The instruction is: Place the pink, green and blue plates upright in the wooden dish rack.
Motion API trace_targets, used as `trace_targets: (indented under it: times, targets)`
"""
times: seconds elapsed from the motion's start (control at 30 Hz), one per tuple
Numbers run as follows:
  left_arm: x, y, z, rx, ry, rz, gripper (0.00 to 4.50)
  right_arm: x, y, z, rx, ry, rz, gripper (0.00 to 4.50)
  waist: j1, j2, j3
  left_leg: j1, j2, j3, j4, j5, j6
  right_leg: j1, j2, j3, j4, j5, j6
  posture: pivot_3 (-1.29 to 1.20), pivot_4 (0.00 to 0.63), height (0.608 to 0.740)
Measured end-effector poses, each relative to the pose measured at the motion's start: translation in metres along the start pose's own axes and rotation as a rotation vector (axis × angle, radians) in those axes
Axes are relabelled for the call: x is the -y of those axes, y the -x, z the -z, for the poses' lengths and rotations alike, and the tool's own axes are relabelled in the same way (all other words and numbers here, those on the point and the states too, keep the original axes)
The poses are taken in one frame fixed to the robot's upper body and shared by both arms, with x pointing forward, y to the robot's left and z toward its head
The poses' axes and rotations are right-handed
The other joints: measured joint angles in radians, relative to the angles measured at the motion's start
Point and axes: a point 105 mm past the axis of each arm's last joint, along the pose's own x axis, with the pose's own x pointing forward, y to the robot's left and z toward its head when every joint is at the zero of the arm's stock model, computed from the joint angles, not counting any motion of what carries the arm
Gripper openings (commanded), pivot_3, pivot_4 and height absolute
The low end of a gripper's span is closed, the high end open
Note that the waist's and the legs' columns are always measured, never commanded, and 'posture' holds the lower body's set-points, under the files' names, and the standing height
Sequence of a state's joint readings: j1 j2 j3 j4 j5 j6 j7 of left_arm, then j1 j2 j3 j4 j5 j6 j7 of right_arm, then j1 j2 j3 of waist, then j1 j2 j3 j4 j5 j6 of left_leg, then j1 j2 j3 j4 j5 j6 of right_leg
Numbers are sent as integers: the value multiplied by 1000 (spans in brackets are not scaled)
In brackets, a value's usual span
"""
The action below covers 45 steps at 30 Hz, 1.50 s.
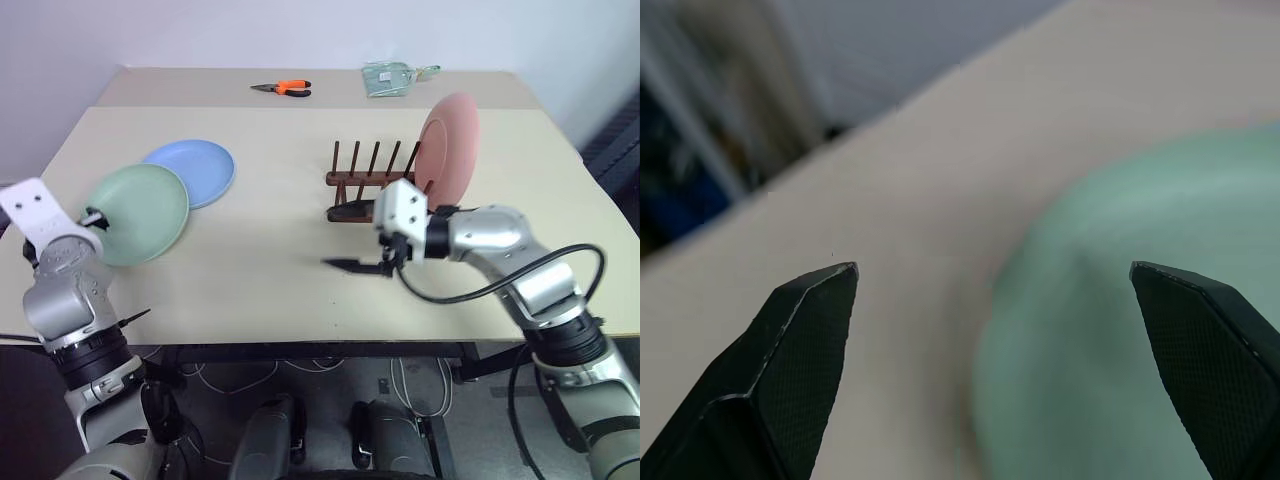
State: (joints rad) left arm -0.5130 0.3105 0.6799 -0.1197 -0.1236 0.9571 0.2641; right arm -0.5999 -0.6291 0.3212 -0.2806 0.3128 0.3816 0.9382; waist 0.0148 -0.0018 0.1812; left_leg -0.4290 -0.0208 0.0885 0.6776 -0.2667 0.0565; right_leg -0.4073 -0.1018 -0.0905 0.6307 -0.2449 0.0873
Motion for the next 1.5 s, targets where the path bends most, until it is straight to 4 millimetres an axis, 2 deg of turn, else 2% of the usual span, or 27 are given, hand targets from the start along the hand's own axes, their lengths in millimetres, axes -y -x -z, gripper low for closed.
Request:
trace_targets:
  times: [0.13,0.17,0.23,0.37,0.43,0.47,0.6,0.73,0.77,0.83,0.97,1.1,1.27,1.37,1.5]
  targets:
    - [6,6,35,-180,150,59,4500,-15,-9,5,-4,9,-25,4422,-3,0,0,0,0,0,0,0,-1,0,0,0,0,0,0,0,150,740]
    - [7,8,37,-197,204,67,3959,-15,-9,4,-4,20,-22,4500,-4,-1,0,0,0,0,0,0,-1,0,1,0,0,0,0,0,150,740]
    - [10,9,35,-219,302,89,3149,-15,-10,3,-7,33,-17,4500,-3,-1,0,1,0,0,0,1,-1,1,1,0,0,0,0,0,150,740]
    - [5,9,38,-242,374,66,1111,-15,-10,7,-25,41,-7,4500,-3,-1,0,1,0,0,0,1,-1,1,1,0,0,0,0,0,150,740]
    - [5,9,39,-246,393,66,233,-16,-9,9,-30,50,1,4500,-2,-1,0,1,0,0,0,1,-1,1,1,0,0,0,0,0,150,740]
    - [6,9,38,-242,401,72,89,-15,-9,9,-30,55,6,4500,-2,-1,0,1,0,0,0,1,-1,1,1,0,0,0,0,0,150,740]
    - [17,10,25,-158,377,127,89,-10,-5,8,-27,67,31,4500,-5,-1,0,2,0,0,0,0,-2,1,2,0,0,0,0,0,150,740]
    - [39,25,-16,50,312,276,89,7,-1,-2,-14,123,97,4500,-10,-3,1,2,1,0,0,1,-3,1,2,0,0,0,0,0,150,740]
    - [52,33,-31,115,274,344,89,14,-2,-7,-10,180,128,4500,-10,-3,1,2,0,0,0,1,-3,1,2,0,0,0,0,0,150,740]
    - [73,47,-46,191,222,445,89,20,-4,-15,-1,264,157,4500,-8,-3,1,2,0,0,-1,1,-3,1,2,0,0,0,0,0,150,740]
    - [121,78,-52,239,103,636,89,34,-12,-21,-25,439,208,4500,-9,-3,1,1,0,1,-1,1,-3,1,3,0,0,0,0,0,150,740]
    - [166,113,-56,243,77,821,89,41,-22,-19,-51,553,228,4500,-11,-3,1,1,0,1,-1,2,-2,1,3,0,0,0,0,0,150,740]
    - [199,150,-64,243,104,977,89,46,-36,-9,-105,666,236,4500,-14,-3,1,1,1,1,-1,3,0,1,4,0,0,0,0,0,150,740]
    - [204,154,-59,208,104,996,0,55,-37,-6,-142,728,267,3699,-26,-3,1,2,1,0,-1,4,-1,1,4,0,0,0,0,0,150,740]
    - [204,156,-57,193,101,1002,0,63,-35,5,-200,770,302,1854,-28,-3,1,2,1,0,-1,4,-1,1,4,0,0,0,0,0,150,740]
